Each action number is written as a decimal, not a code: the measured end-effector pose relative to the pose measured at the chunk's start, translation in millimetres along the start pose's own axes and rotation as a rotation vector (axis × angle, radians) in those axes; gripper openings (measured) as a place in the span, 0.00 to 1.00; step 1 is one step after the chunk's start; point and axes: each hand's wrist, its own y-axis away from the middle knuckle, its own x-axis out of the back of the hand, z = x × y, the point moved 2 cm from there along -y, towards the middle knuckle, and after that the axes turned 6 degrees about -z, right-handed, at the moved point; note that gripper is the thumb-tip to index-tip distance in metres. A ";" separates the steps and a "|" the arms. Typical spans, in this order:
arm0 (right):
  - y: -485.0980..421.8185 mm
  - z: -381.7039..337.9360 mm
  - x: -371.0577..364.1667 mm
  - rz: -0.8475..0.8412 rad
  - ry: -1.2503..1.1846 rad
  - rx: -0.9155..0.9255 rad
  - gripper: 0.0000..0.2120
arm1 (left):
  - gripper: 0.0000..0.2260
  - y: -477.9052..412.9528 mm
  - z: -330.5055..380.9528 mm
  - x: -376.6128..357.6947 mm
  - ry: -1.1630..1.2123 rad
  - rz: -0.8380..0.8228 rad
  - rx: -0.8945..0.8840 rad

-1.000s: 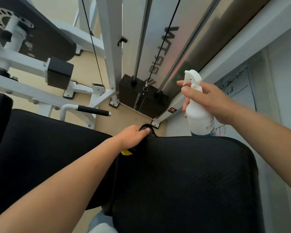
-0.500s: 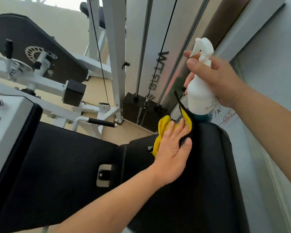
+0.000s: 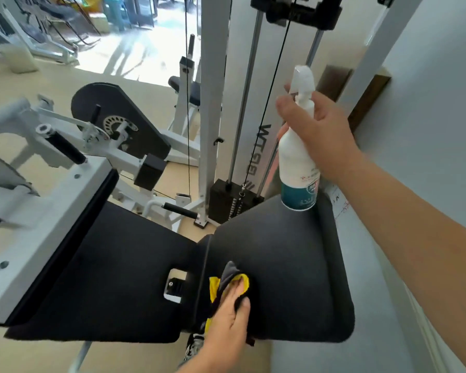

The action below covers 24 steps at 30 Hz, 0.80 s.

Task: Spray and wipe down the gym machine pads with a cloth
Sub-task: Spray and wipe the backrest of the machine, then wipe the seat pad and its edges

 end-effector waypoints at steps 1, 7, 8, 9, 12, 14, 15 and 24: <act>11.7 -2.1 -11.4 -0.019 -0.042 -0.020 0.18 | 0.16 8.8 -3.8 12.4 0.032 0.058 0.172; 85.1 24.0 -74.1 -0.028 -0.271 -0.260 0.24 | 0.23 35.6 -26.1 106.3 0.336 0.211 0.652; 98.4 29.8 -87.6 -0.019 -0.307 -0.310 0.24 | 0.23 35.5 -29.3 119.6 0.329 0.241 0.660; 111.0 36.4 -103.4 -0.010 -0.336 -0.353 0.23 | 0.23 32.9 -38.5 132.4 0.325 0.270 0.665; 143.5 61.2 -156.9 -0.008 -0.413 -0.487 0.19 | 0.22 29.8 -33.9 162.1 0.299 0.313 0.640; 163.8 80.3 -188.9 -0.018 -0.418 -0.589 0.13 | 0.20 23.2 -27.2 177.0 0.304 0.314 0.615; 171.2 91.3 -206.3 -0.012 -0.422 -0.644 0.12 | 0.19 16.5 -28.4 185.6 0.306 0.308 0.618; 196.3 173.2 -356.4 0.237 -0.456 -0.998 0.16 | 0.23 -57.3 -80.3 232.6 0.177 0.140 0.584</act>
